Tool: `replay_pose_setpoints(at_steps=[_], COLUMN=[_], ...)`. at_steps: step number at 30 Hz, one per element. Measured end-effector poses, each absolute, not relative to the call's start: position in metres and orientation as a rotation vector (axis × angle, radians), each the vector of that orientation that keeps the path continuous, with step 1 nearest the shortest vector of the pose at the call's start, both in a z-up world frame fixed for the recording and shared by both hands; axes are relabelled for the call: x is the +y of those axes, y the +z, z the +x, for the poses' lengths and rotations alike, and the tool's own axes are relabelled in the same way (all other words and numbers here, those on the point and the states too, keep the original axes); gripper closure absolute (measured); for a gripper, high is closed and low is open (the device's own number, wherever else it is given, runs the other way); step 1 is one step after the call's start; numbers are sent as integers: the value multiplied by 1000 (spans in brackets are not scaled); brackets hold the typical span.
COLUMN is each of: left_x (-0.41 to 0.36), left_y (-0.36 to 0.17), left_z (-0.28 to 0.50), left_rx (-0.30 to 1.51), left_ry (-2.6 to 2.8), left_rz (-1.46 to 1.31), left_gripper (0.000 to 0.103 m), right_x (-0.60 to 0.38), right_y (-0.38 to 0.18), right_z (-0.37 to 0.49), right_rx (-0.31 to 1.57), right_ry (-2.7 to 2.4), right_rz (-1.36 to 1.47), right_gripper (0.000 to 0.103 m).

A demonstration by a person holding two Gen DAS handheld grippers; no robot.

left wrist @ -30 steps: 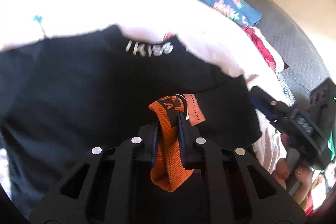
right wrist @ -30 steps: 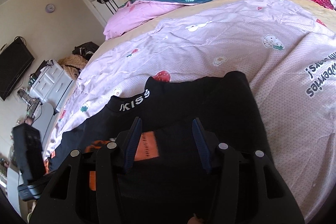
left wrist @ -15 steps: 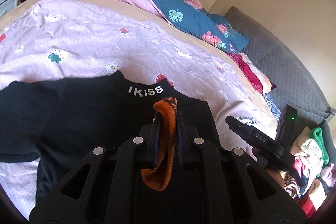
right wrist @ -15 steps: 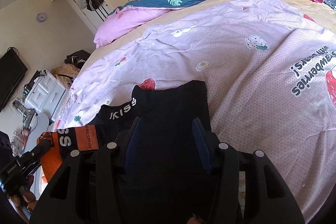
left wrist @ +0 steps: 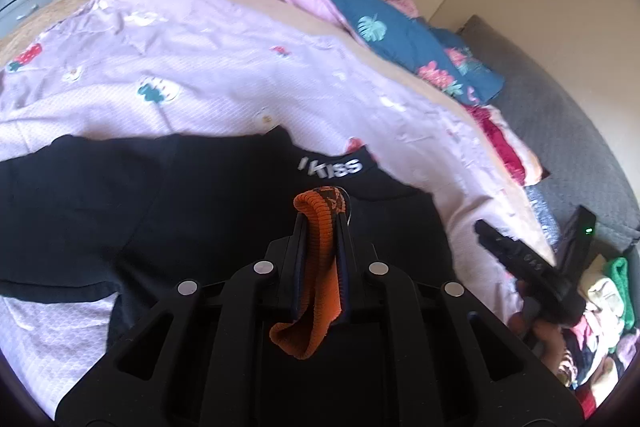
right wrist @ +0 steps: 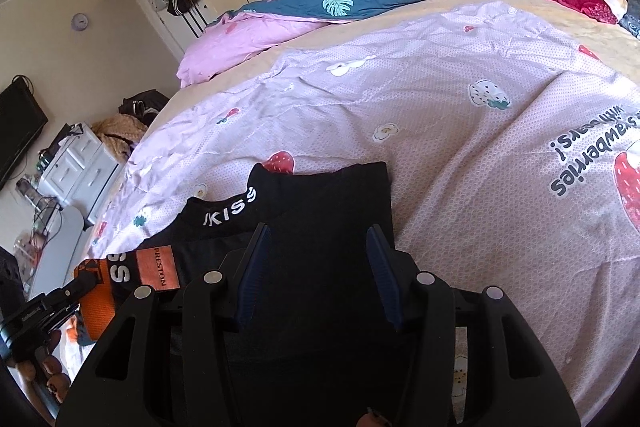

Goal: Fold small clothes
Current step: 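Lay the cuff on the shirt body and open the left gripper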

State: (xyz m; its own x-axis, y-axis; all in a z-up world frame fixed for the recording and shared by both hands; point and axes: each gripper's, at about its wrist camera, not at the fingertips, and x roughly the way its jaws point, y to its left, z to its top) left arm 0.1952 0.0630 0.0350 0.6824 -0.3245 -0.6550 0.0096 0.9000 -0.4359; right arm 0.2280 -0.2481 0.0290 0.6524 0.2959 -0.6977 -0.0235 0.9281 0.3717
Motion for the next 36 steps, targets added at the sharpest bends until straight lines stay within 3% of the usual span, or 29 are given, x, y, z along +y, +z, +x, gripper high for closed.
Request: replay_pose_setpoints(at_steps=[9, 20, 23, 29, 33, 35, 36], left_x=[79, 94, 80, 53, 52, 53, 53], left_y=[-3, 9, 9, -29, -44, -40, -38], left_z=[210, 204, 204, 215, 216, 213, 212], left_rx=[927, 867, 878, 1021, 1052, 1042, 1036], left_ry=[-108, -8, -48, -96, -58, -64, -65], left_rz=[-456, -411, -383, -344, -310, -325, -330], left_gripper=[94, 90, 78, 73, 70, 63, 55], right_x=[-264, -250, -248, -236, -242, -244, -243], right_y=[15, -23, -28, -37, -37, -29, -23], right_z=[236, 247, 247, 247, 246, 245, 243], right_rx=[902, 1044, 1071, 1094, 1095, 1075, 1053], right_ry=[104, 103, 74, -3, 0, 19, 40], right_rz=[334, 289, 251, 75, 118, 153, 168], right_gripper=[54, 49, 45, 37, 33, 33, 33])
